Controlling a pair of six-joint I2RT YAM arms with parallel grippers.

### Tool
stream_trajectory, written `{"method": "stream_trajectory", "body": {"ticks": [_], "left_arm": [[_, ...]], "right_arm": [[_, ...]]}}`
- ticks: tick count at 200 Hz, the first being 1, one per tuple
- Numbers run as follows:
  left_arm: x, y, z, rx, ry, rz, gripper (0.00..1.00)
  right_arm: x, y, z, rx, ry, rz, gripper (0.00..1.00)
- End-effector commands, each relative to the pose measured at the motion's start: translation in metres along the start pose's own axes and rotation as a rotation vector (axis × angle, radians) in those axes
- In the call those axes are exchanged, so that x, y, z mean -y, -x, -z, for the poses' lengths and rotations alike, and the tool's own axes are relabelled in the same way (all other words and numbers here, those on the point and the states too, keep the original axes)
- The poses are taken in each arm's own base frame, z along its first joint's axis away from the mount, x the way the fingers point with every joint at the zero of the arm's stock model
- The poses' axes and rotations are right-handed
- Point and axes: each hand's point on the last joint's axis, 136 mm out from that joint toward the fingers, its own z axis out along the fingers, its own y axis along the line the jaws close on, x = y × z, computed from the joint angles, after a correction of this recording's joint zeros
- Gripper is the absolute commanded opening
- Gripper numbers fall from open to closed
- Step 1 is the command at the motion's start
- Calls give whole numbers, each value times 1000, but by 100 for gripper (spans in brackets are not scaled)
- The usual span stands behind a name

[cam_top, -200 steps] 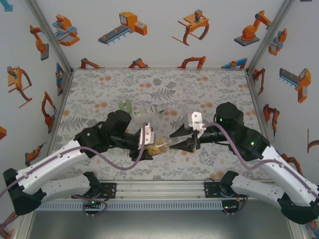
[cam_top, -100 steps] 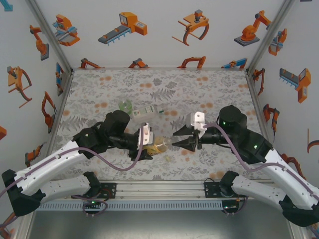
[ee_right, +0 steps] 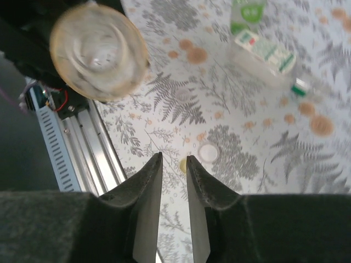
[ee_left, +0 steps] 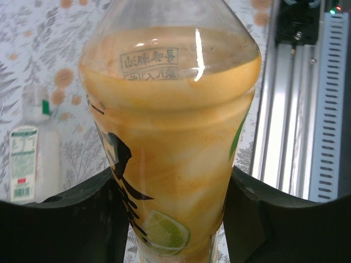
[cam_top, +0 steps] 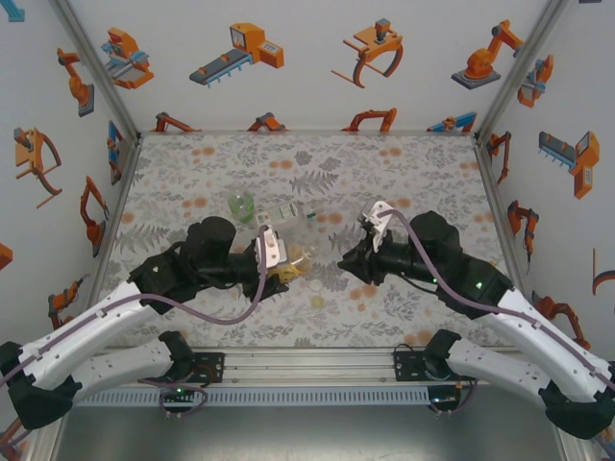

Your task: Screw on the bottle caps

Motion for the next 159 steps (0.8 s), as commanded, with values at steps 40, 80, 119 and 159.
{"method": "stream_trajectory", "body": {"ticks": [40, 80, 119, 159], "left_arm": [[-41, 1, 37, 113, 252, 170, 0], [-39, 1, 50, 147, 278, 179, 0], [-38, 2, 57, 163, 289, 180, 0], [-37, 3, 61, 170, 298, 174, 0]], "right_arm": [[48, -83, -51, -269, -327, -525, 24], [40, -121, -91, -404, -416, -642, 33], [32, -155, -122, -527, -489, -632, 43], [37, -184, -140, -579, -542, -626, 44]]}}
